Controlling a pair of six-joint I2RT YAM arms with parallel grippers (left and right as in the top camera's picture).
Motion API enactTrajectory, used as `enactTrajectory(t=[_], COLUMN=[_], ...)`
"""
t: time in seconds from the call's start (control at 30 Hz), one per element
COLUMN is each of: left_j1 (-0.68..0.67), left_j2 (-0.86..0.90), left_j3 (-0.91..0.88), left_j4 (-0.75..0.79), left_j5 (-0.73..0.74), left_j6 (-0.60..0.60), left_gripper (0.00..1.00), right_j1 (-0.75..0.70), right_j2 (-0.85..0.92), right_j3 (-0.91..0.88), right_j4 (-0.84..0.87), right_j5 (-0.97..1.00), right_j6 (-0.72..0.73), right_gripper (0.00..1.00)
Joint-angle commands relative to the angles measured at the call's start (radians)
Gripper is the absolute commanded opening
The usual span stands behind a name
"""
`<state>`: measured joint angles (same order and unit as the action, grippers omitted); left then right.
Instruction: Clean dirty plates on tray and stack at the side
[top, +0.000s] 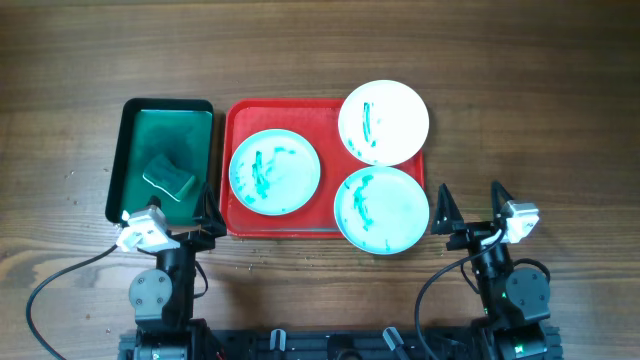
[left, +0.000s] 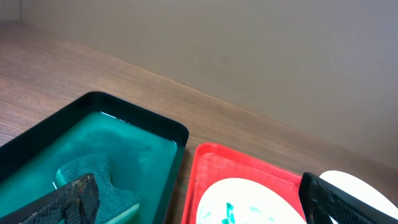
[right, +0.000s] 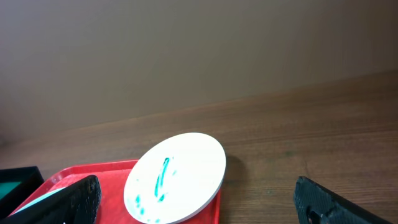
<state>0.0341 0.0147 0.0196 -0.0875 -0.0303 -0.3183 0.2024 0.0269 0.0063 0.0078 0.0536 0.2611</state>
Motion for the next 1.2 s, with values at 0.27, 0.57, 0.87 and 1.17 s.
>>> enactTrajectory(t=[0.27, 0.57, 0.87, 1.17], left_j1=[-0.004, -0.004, -0.004, -0.004], left_j2=[-0.009, -0.009, -0.009, -0.009], left_j3=[-0.008, -0.008, -0.008, -0.008], left_j4=[0.004, 0.004, 0.004, 0.004], left_j5=[0.012, 0.012, 0.011, 0.011], left_j6=[0.020, 0.020, 0.020, 0.020], left_gripper=[1.00, 1.00, 1.00, 1.00], right_j1=[0.006, 0.006, 0.006, 0.006], right_j2=[-0.006, -0.006, -0.004, 0.025], right_j3=[-0.001, -0.001, -0.001, -0.001], right_j4=[0.006, 0.006, 0.007, 0.017], right_j5=[0.015, 0.015, 0.037, 0.095], right_j6=[0.008, 0.008, 0.008, 0.004], right_gripper=[1.00, 1.00, 1.00, 1.00])
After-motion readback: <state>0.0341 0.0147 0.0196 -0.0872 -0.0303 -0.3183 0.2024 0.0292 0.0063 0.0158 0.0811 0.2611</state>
